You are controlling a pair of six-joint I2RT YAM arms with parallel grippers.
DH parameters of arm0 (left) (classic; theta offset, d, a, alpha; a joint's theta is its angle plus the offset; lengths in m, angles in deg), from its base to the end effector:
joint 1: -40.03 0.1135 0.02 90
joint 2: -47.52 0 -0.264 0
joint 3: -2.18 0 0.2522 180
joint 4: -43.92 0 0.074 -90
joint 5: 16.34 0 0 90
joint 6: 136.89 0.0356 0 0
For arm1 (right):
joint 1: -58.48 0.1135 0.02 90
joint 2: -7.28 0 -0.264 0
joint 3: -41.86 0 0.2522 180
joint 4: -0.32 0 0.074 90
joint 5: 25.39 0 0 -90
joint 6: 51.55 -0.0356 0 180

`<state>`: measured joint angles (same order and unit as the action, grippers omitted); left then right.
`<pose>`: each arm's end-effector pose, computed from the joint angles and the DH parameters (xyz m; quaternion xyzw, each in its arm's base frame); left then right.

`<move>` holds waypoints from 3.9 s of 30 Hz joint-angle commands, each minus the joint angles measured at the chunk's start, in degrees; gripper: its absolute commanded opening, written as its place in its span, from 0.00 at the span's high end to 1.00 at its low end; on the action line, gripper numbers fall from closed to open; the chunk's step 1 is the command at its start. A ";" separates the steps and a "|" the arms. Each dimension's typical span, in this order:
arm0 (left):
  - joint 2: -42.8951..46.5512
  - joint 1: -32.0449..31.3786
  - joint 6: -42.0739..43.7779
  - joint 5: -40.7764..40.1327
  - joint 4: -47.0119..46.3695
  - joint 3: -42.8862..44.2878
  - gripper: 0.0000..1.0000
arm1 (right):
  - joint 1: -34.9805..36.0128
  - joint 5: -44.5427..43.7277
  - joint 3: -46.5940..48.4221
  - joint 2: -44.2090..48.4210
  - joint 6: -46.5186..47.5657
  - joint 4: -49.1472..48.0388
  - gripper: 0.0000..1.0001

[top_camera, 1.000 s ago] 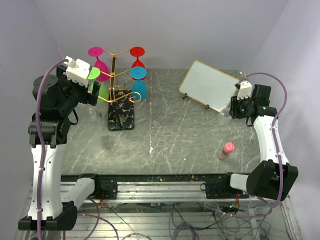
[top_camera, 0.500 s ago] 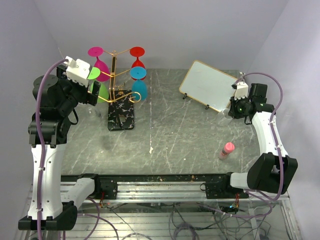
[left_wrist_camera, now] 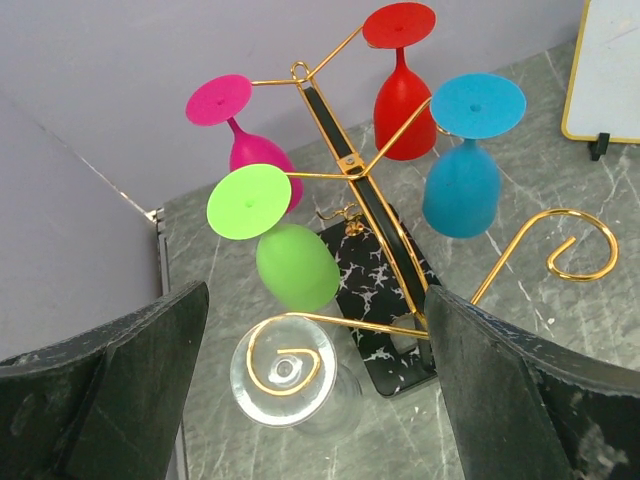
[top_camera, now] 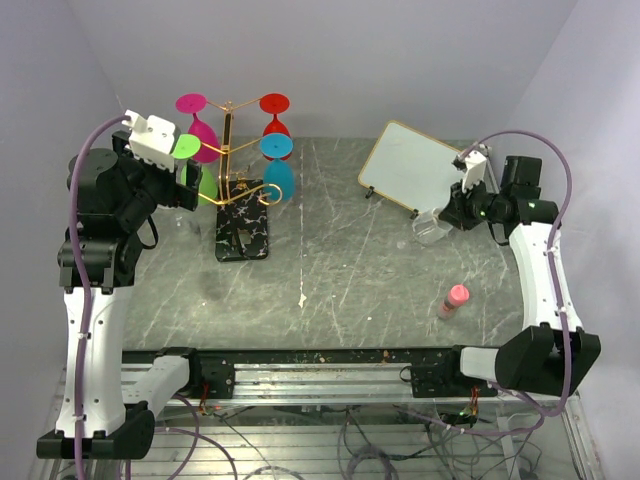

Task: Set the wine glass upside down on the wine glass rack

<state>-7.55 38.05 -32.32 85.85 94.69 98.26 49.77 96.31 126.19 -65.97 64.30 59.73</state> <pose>0.1660 -0.0133 0.4770 0.1771 0.7426 -0.0104 0.6458 0.2606 -0.0210 0.3369 -0.2300 0.8746 0.1421 0.4025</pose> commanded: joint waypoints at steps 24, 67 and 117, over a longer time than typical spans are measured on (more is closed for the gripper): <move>-8.31 -3.29 -26.39 33.69 -9.62 1.10 0.11 | 21.97 25.00 12.20 4.10 -17.43 -24.99 1.00; -21.14 -18.15 -41.37 36.22 -16.18 -1.28 0.71 | 27.45 15.85 20.09 0.10 -22.33 -29.03 1.00; -11.34 -15.12 -4.67 18.05 10.03 12.02 0.93 | 23.95 15.97 12.84 11.52 -7.41 -16.39 0.19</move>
<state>-20.07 25.55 -48.67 104.97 97.25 106.46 74.30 113.42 140.29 -55.15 55.47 42.61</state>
